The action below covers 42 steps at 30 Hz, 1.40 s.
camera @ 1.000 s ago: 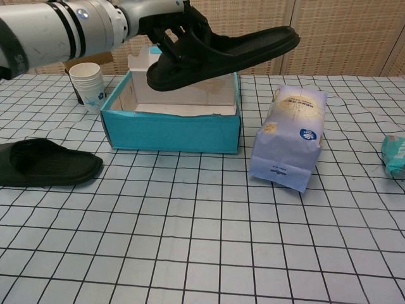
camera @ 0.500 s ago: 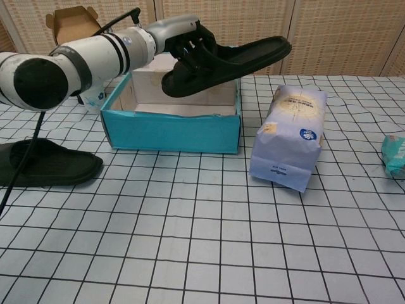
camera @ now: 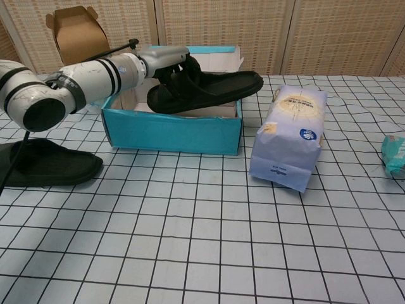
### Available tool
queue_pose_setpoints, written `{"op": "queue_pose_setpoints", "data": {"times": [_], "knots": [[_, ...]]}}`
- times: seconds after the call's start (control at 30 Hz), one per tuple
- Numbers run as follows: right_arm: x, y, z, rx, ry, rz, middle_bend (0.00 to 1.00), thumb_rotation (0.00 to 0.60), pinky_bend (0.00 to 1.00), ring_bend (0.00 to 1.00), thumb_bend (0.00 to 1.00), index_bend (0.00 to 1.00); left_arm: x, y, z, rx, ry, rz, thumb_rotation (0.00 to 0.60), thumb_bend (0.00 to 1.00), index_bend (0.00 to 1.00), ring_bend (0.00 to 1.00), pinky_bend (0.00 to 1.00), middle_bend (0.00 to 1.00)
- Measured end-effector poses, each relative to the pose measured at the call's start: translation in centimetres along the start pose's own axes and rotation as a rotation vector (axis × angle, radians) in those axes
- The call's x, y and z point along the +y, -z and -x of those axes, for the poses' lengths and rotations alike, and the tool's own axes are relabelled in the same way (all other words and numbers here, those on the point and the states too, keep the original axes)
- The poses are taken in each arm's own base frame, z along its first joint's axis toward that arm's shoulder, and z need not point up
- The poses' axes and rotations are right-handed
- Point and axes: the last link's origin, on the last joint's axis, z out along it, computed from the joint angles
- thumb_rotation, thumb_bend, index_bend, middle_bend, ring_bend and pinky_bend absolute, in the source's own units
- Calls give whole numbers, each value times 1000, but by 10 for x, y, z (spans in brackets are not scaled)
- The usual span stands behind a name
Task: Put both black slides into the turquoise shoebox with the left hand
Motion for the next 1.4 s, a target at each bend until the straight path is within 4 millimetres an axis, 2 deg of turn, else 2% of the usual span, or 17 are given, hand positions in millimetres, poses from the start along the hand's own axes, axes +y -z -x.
{"op": "queue_pose_setpoints", "data": {"times": [0.23,0.53,0.9,1.4], "knots": [[-1,0,1,-13,-3,-5,0,600,0,0,170,0,-7,1,2,0,-5,-13,600,413,490,447,543,529],[-2,0,1,-21,-4,-16,0,600,0,0,170,0,-11,2,-11,48,-20,-1,600,413,510,472,559,553],[-4,3,2,-33,-3,-30,0,600,0,0,170,0,-32,12,-14,25,-99,-36,600,413,517,478,565,560],[-5,2,4,-49,2,-34,0,600,0,0,170,0,-52,18,3,-70,-181,-122,600,413,525,489,572,569]]}}
